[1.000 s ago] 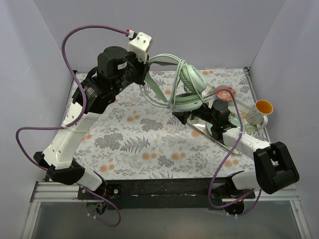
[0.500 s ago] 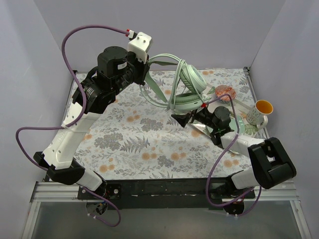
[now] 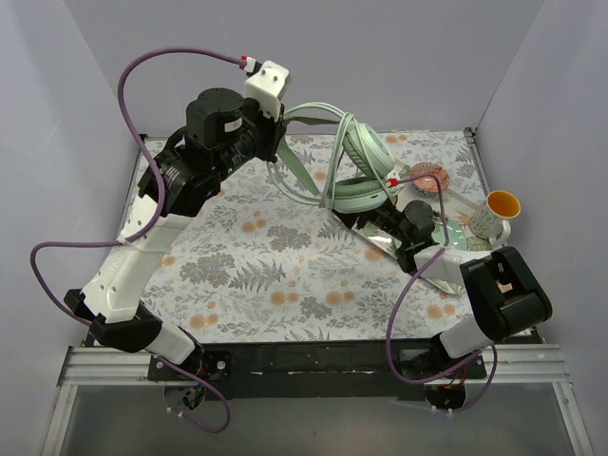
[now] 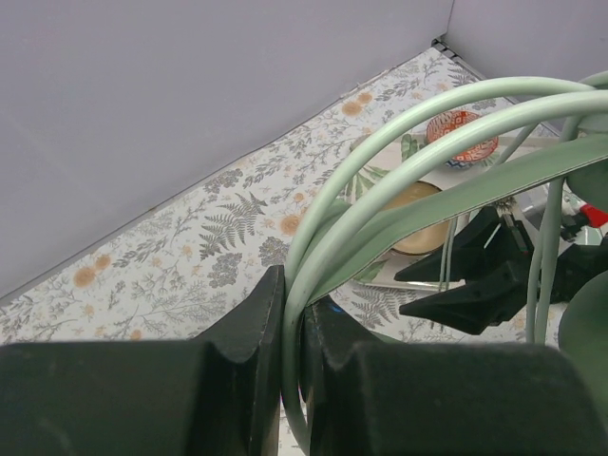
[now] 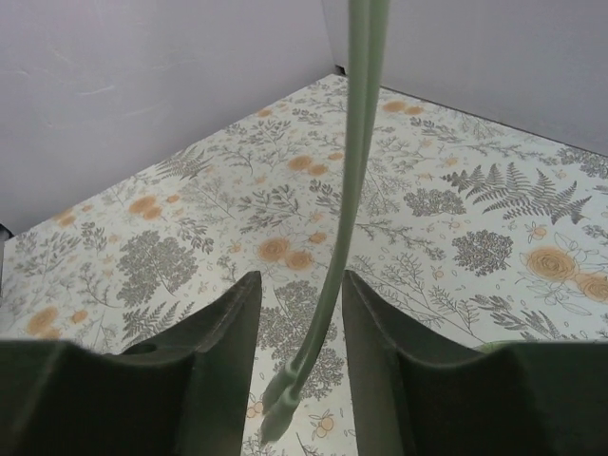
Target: Wrap the headphones
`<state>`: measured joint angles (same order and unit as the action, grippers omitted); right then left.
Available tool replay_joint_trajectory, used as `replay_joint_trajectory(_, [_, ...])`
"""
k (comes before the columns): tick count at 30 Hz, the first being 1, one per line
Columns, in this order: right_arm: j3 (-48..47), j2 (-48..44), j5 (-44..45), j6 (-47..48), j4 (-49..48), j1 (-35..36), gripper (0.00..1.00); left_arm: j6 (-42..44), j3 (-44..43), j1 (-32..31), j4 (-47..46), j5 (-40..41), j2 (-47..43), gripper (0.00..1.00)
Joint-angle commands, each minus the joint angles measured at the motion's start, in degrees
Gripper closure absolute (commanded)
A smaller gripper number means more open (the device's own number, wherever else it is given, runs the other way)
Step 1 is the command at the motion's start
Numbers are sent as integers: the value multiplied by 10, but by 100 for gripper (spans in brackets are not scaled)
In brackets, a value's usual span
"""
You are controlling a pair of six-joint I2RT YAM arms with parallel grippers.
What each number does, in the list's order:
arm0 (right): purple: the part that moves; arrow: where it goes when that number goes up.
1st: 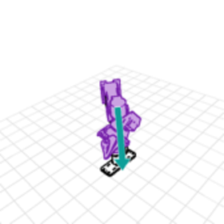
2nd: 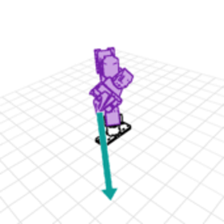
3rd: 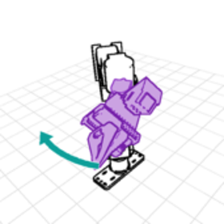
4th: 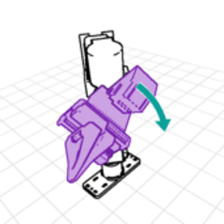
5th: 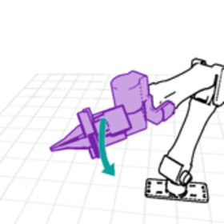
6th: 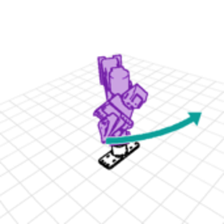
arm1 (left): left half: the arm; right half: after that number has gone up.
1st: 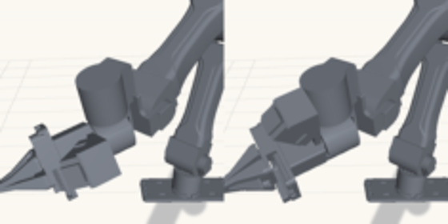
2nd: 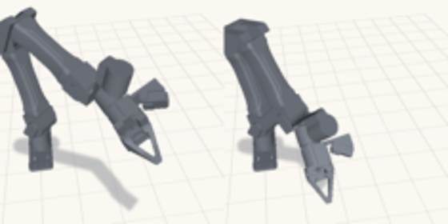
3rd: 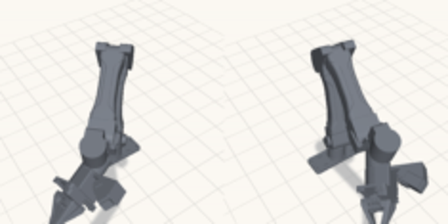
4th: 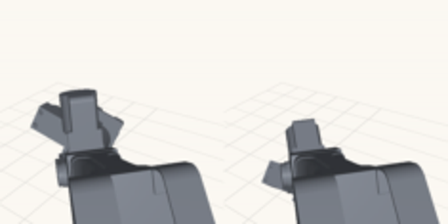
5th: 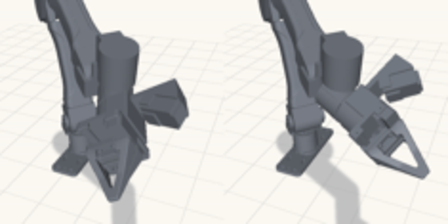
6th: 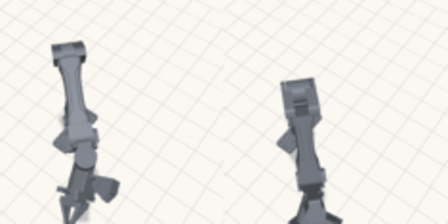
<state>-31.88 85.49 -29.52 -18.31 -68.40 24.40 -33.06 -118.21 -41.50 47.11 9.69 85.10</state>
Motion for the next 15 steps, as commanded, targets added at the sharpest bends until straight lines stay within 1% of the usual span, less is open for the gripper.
replay_joint_trajectory(1, [-24,29,-5,-56,-39,2,59,-27,-38,-2,-54,-10,-10,100])
replay_joint_trajectory(3, [-27,45,-9,-72,-59,2,65,-27,-37,-2,-54,-10,-11,100])
replay_joint_trajectory(4, [-28,49,-12,-74,-62,2,71,-26,-36,-2,-54,-7,-11,100])
replay_joint_trajectory(8, [-33,61,-15,-83,-62,6,75,-24,-35,-2,-55,0,-13,100])
replay_joint_trajectory(10, [-34,62,-12,-82,-62,6,76,-25,-35,-2,-55,-1,-13,100])
replay_joint_trajectory(12, [-35,61,-11,-82,-60,6,75,-26,-36,-2,-55,-5,-12,100])
replay_joint_trajectory(13, [-38,61,-12,-81,-60,6,73,-26,-35,-2,-55,-4,-10,100])
replay_joint_trajectory(15, [-40,61,-12,-81,-59,7,70,-25,-33,-2,-55,-2,-11,100])
